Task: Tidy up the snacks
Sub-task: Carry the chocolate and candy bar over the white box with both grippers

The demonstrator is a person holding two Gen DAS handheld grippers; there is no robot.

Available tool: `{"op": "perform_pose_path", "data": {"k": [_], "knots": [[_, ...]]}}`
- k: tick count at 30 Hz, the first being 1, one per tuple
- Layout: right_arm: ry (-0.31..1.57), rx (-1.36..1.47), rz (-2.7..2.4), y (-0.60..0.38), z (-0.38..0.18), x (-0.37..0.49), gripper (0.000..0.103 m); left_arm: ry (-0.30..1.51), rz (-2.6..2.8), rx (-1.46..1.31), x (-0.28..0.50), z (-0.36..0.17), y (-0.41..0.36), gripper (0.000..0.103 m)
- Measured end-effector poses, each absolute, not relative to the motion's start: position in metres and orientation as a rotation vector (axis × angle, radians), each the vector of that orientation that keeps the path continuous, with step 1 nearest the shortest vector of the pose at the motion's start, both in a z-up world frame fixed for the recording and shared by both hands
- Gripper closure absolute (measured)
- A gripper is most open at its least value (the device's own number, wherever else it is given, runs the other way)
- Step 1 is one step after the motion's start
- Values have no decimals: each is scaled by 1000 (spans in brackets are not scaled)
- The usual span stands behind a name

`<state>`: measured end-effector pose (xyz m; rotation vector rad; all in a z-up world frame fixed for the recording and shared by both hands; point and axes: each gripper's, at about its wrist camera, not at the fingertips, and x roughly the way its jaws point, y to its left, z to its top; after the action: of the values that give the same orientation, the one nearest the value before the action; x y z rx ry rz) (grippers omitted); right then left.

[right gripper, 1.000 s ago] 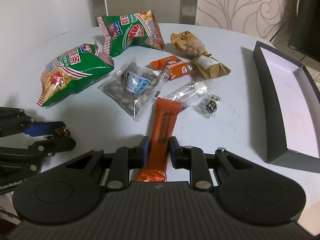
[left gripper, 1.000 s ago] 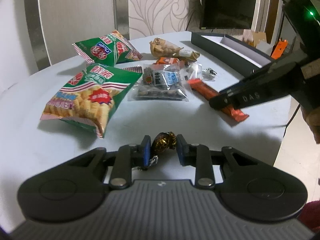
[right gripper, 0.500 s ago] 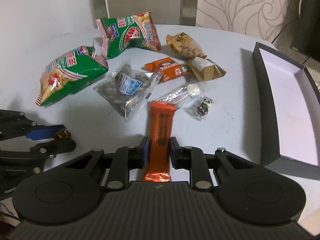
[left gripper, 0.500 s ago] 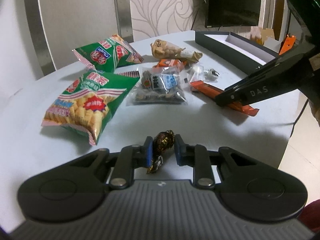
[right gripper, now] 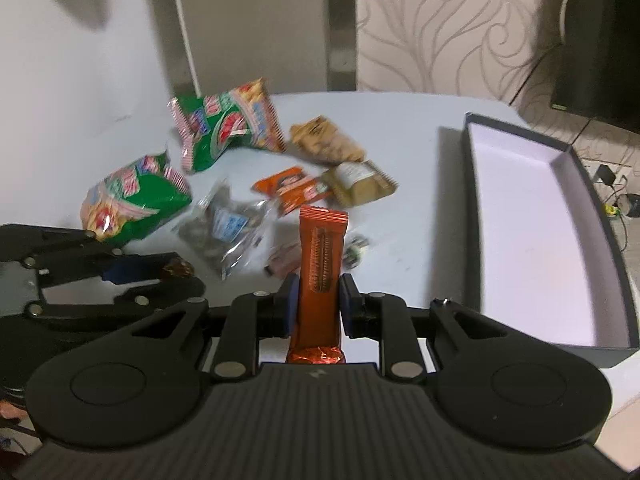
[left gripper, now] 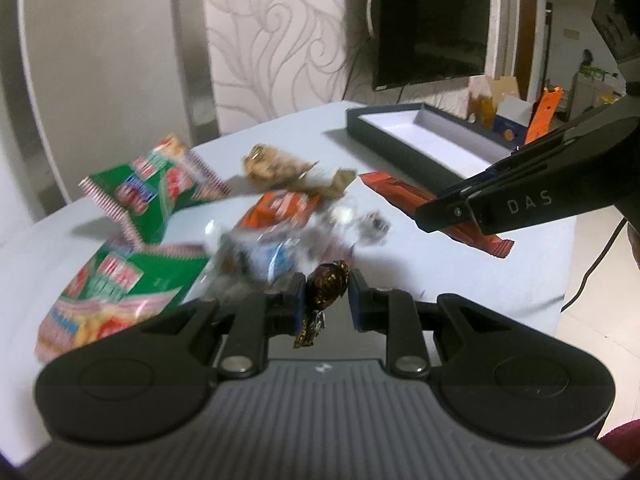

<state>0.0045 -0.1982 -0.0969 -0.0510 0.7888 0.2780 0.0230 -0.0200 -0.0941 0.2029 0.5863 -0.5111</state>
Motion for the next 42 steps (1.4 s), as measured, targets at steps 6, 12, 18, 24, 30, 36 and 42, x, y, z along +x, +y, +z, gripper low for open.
{"op": "perform_pose_path", "data": {"k": [6, 12, 18, 24, 30, 36, 42], "knots": [[744, -31, 240, -225, -80, 7, 78, 553, -560, 211, 42, -86, -51, 77], [723, -12, 176, -266, -73, 14, 78, 519, -607, 197, 69, -77, -92, 77], [720, -3, 108, -315, -73, 22, 78, 485, -654, 189, 95, -71, -145, 77], [753, -2, 73, -359, -85, 35, 78, 496, -678, 186, 122, -80, -199, 77], [799, 0, 75, -387, -105, 51, 77, 520, -680, 201, 139, -98, -235, 77], [828, -39, 101, -396, -120, 67, 77, 552, -647, 198, 156, -114, -249, 77], [865, -58, 109, -403, -135, 79, 77, 571, -643, 182, 165, -121, -254, 75]]}}
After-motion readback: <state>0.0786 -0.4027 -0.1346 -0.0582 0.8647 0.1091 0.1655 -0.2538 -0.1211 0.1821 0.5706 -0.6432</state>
